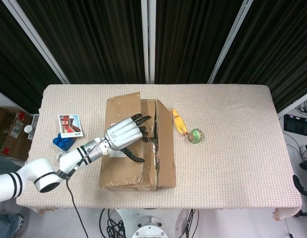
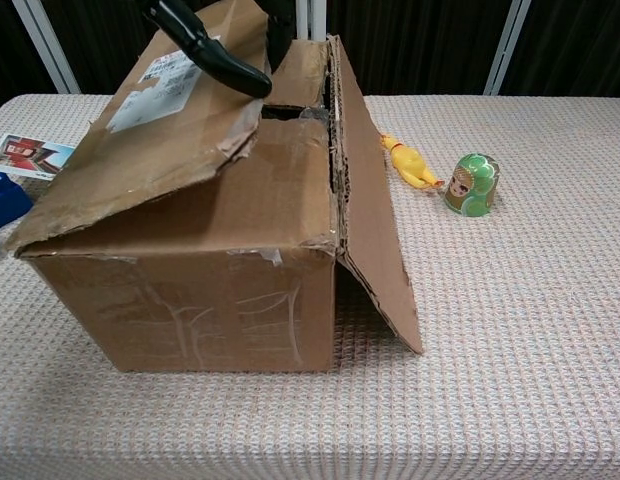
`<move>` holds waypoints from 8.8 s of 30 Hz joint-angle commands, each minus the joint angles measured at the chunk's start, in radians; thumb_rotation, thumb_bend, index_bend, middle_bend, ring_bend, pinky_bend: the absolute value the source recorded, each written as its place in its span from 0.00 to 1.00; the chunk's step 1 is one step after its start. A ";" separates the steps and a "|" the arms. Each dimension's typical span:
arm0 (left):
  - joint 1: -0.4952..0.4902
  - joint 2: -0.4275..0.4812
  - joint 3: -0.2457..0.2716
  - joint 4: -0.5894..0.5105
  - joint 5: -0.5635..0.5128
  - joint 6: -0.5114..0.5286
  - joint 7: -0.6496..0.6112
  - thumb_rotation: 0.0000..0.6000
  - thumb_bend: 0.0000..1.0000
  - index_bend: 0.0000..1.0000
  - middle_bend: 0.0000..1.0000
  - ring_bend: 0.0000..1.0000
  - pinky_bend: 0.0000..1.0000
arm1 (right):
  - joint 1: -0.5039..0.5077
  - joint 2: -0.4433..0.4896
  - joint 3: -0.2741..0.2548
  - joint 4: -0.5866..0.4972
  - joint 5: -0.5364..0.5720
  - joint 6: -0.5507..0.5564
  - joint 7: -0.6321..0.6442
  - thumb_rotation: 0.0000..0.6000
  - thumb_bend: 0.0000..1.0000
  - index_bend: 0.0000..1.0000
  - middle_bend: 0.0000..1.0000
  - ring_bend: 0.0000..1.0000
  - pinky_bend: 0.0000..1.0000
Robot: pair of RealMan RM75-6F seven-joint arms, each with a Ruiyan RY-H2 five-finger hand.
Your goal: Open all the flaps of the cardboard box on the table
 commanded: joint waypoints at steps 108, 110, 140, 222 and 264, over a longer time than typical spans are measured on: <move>0.124 -0.366 -0.184 0.365 -0.190 0.338 0.129 1.00 0.17 0.01 0.00 0.05 0.19 | 0.035 -0.013 0.012 0.016 0.025 -0.074 -0.007 1.00 0.33 0.00 0.00 0.00 0.00; 0.094 -0.370 -0.210 0.419 -0.210 0.312 0.118 1.00 0.17 0.01 0.00 0.05 0.19 | 0.034 -0.010 0.013 0.011 0.024 -0.072 -0.009 1.00 0.33 0.00 0.00 0.00 0.00; -0.091 -0.600 -0.264 0.982 -0.405 0.202 0.141 1.00 0.17 0.00 0.00 0.05 0.19 | 0.046 0.016 0.033 -0.041 0.024 -0.082 -0.030 1.00 0.34 0.00 0.00 0.00 0.00; 1.076 0.273 0.231 0.105 0.089 0.878 -0.378 0.82 0.09 0.11 0.15 0.09 0.20 | 1.429 -0.323 0.269 -0.493 1.479 -1.122 -0.886 1.00 0.80 0.00 0.04 0.00 0.00; 1.047 0.312 0.215 -0.046 0.136 0.827 -0.279 0.81 0.09 0.11 0.15 0.09 0.20 | 0.652 0.062 0.856 -0.953 0.677 -1.698 -0.352 1.00 0.81 0.00 0.14 0.09 0.01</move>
